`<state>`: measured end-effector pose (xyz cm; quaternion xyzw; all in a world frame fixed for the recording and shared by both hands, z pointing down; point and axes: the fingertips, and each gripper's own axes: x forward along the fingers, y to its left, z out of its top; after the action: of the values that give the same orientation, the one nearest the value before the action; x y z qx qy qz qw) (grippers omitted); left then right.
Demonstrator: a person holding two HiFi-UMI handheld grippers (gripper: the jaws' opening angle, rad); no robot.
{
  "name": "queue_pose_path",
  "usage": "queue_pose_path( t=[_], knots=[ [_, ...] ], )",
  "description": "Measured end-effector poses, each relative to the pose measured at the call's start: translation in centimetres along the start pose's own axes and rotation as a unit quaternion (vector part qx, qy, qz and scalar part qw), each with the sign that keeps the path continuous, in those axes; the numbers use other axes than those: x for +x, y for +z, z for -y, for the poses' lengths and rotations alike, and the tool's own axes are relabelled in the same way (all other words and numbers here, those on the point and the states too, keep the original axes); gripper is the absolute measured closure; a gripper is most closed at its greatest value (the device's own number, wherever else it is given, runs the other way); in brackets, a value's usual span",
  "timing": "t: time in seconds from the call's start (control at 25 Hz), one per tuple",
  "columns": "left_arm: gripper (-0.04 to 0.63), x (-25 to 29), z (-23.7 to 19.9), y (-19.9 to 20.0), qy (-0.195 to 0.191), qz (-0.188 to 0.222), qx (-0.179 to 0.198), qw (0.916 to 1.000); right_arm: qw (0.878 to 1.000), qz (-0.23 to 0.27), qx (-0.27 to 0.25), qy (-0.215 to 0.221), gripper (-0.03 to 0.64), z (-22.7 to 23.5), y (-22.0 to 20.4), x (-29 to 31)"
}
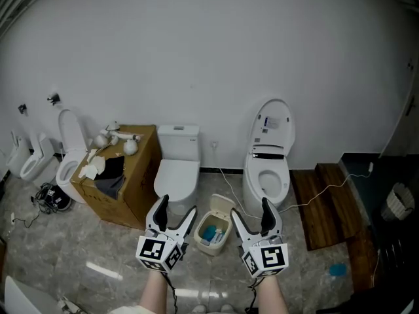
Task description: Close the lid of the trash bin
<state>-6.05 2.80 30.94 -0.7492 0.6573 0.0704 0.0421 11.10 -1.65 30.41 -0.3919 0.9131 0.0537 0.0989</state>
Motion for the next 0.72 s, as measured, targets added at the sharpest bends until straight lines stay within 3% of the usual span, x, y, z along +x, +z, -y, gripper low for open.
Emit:
queue_pose_path(
  t=[0.2,0.4,0.72],
  knots=[
    [0.252,2.0,1.4,-0.9,0.009,0.003,-0.007,0.9999,1.0,-0.017,-0.008,0.008,0.245,2.6,-1.0,-0.2],
    [0.253,3.8,2.4,-1.4,0.014,0.005,0.013,0.9998,1.0,-0.02,0.0,0.006,0.256,6.0,-2.4,0.1],
    [0.252,8.6,-0.6,-4.2,-0.009,-0.014,0.016,0.9997,0.999,-0.038,-0.006,-0.004,0.258,7.4,-6.1,4.8]
  ],
)
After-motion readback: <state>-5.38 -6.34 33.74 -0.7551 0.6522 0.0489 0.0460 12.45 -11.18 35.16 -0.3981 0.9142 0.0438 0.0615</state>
